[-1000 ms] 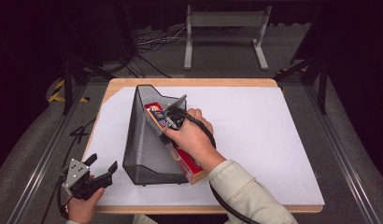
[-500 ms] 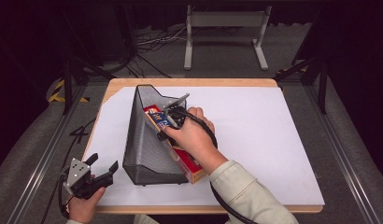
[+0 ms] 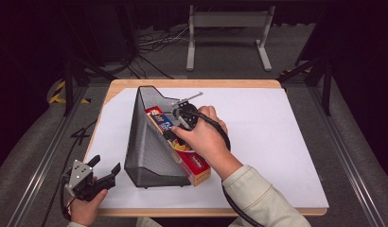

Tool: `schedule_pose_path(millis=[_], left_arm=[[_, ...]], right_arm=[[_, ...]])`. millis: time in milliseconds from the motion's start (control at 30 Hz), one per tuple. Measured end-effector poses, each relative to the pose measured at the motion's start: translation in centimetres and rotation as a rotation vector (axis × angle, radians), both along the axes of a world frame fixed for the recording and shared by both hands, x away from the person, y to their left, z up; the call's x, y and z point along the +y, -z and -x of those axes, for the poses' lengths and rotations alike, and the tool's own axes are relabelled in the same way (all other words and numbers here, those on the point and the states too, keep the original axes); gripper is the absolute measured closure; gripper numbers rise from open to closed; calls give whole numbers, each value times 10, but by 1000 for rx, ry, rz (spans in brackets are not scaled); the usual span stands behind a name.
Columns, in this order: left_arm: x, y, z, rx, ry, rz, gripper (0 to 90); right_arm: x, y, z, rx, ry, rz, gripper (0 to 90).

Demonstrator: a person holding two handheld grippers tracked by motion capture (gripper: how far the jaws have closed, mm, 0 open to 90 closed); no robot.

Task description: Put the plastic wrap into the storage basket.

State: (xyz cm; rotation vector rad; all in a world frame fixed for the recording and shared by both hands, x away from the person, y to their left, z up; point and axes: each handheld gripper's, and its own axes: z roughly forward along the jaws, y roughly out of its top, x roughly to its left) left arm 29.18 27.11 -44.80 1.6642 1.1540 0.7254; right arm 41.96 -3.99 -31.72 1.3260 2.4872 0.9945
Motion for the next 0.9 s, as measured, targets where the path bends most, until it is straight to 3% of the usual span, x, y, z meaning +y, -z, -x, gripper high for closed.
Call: schedule_pose_path(millis=[433,667,800,900], left_arm=[[0,0,-1,5,4,-6,202],[-1,0,-1,7,2,-5,202],[-2,1,-1,10,1,-11,201],[-2,0,-1,10,0,-12,201]], right_arm=[[-32,-19,19,-62,-18,-13,227],[-64,-24,27,-84,7,-3,223],[-84,-26,33,-55,-18,-43,213],[-101,-29,39,-76,-10,-34,210]])
